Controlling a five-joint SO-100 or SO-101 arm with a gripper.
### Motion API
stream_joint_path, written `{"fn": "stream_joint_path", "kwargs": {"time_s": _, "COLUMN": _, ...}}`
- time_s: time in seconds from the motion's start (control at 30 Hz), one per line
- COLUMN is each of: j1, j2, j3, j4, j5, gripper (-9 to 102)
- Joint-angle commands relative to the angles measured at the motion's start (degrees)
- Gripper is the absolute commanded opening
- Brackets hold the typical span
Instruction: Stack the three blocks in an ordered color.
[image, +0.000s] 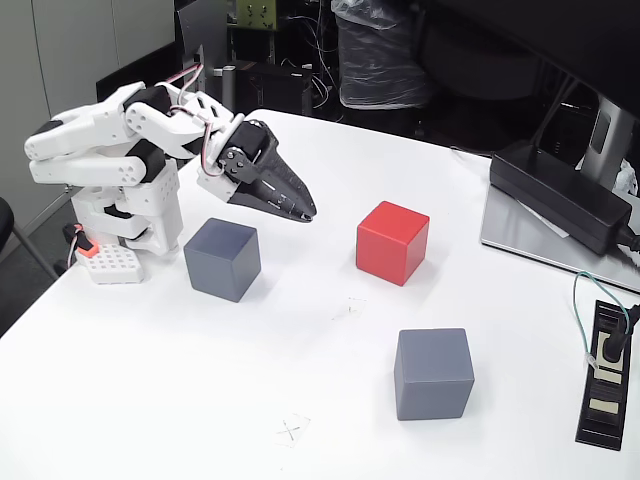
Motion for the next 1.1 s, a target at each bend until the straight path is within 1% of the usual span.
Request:
{"fn": "stream_joint_path", "kwargs": {"time_s": 0.0, "j1": 0.1, "j2": 0.1, "j3": -1.0, "j4": 0.0, "j5": -0.5, "gripper": 1}}
{"fn": "stream_joint_path", "kwargs": {"time_s": 0.13, "j1": 0.4, "j2": -0.4, "j3": -4.2, "j4": 1.5, "j5": -0.4, "gripper": 1}}
{"fn": "stream_joint_path", "kwargs": {"time_s": 0.37, "j1": -0.3, "j2": -0.4, "j3": -15.2, "j4": 13.5, "j5": -0.6, "gripper": 1}}
{"fn": "stream_joint_path", "kwargs": {"time_s": 0.5, "j1": -0.4, "j2": -0.5, "j3": -22.1, "j4": 18.3, "j5": -2.2, "gripper": 1}}
{"fn": "stream_joint_path", "kwargs": {"time_s": 0.7, "j1": -0.4, "j2": -0.5, "j3": -28.0, "j4": 22.4, "j5": -17.0, "gripper": 1}}
{"fn": "stream_joint_path", "kwargs": {"time_s": 0.93, "j1": -0.4, "j2": -0.4, "j3": -28.2, "j4": 23.9, "j5": -35.2, "gripper": 1}}
{"fn": "stream_joint_path", "kwargs": {"time_s": 1.07, "j1": 0.1, "j2": -0.4, "j3": -27.9, "j4": 28.7, "j5": -48.3, "gripper": 1}}
